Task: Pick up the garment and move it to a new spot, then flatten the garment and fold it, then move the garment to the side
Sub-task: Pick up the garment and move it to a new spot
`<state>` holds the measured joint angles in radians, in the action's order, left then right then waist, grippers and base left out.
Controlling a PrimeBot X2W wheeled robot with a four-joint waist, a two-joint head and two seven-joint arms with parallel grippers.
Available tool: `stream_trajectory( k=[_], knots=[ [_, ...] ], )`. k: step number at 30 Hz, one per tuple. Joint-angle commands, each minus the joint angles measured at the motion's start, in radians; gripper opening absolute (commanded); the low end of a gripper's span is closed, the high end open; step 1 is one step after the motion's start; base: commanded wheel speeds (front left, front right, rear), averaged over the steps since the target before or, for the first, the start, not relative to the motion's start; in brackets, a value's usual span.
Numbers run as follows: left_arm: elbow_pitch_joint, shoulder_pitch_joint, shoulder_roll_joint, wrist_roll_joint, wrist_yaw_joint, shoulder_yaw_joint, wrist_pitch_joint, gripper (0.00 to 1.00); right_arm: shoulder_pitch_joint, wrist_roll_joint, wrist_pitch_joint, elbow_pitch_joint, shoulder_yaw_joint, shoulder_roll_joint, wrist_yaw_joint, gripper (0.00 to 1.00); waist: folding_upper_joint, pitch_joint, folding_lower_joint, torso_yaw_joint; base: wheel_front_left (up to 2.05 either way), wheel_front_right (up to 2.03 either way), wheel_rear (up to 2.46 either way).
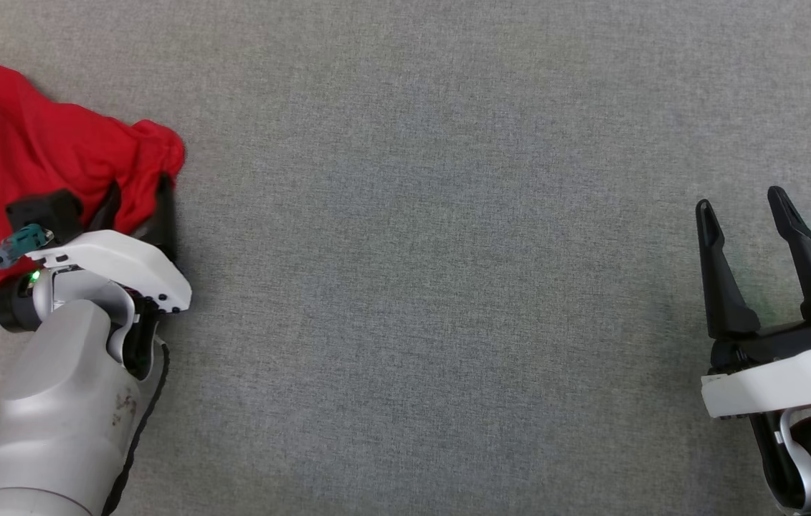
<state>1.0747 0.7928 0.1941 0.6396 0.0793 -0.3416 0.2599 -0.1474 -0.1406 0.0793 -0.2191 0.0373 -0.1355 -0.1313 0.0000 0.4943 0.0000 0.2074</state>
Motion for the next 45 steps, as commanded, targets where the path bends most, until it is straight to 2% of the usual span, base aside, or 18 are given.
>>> stream_trajectory(
  k=[1,5,9,15,21,28,34,39,45],
  knots=[
    [0.058,-0.017,-0.01,-0.003,0.001,-0.007,-0.015,0.0,-0.012,-0.006,-0.01,0.005,-0.004,0.001,0.001,1.0,0.0,-0.005,0.0,-0.002,0.0,0.0,0.0],
    [0.058,-0.006,-0.007,-0.027,-0.012,-0.002,-0.002,0.0,-0.006,-0.007,-0.02,0.022,-0.011,0.006,0.001,1.0,0.0,-0.029,0.0,0.001,0.0,0.0,0.0],
    [-0.097,-0.036,0.021,-0.077,-0.044,0.056,0.004,0.0,0.007,-0.01,-0.032,0.033,-0.016,0.011,0.001,1.0,0.0,-0.071,0.0,0.006,0.0,0.0,0.0],
    [-0.392,-0.19,0.011,-0.191,-0.075,0.147,0.004,0.0,0.046,-0.021,-0.051,0.06,-0.031,0.028,0.001,1.0,0.0,-0.178,0.0,0.013,0.0,0.0,0.0],
    [-0.57,-0.304,0.006,-0.26,-0.088,0.154,0.005,0.0,0.09,-0.03,-0.058,0.068,-0.038,0.04,0.001,1.0,0.0,-0.268,0.0,-0.002,0.0,0.0,0.0],
    [-0.805,-0.481,0.017,-0.302,-0.099,0.101,-0.018,0.0,0.146,-0.043,-0.06,0.063,-0.039,0.057,0.001,1.0,0.0,-0.352,0.0,-0.061,0.0,0.0,0.0],
    [-0.962,-0.556,0.003,-0.317,-0.088,0.027,-0.092,0.0,0.16,-0.053,-0.063,0.054,-0.038,0.068,0.001,1.0,0.0,-0.344,0.0,-0.125,0.0,0.0,0.0],
    [-1.01,-0.508,-0.041,-0.332,-0.056,-0.06,-0.134,0.0,0.129,-0.056,-0.074,0.052,-0.032,0.074,0.001,1.0,0.0,-0.287,0.0,-0.213,0.0,0.0,0.0],
    [-0.991,-0.422,-0.095,-0.361,-0.008,-0.182,-0.155,0.0,0.102,-0.073,-0.104,0.073,-0.023,0.081,0.001,1.0,0.0,-0.212,0.0,-0.343,0.0,0.0,0.0]
  ],
)
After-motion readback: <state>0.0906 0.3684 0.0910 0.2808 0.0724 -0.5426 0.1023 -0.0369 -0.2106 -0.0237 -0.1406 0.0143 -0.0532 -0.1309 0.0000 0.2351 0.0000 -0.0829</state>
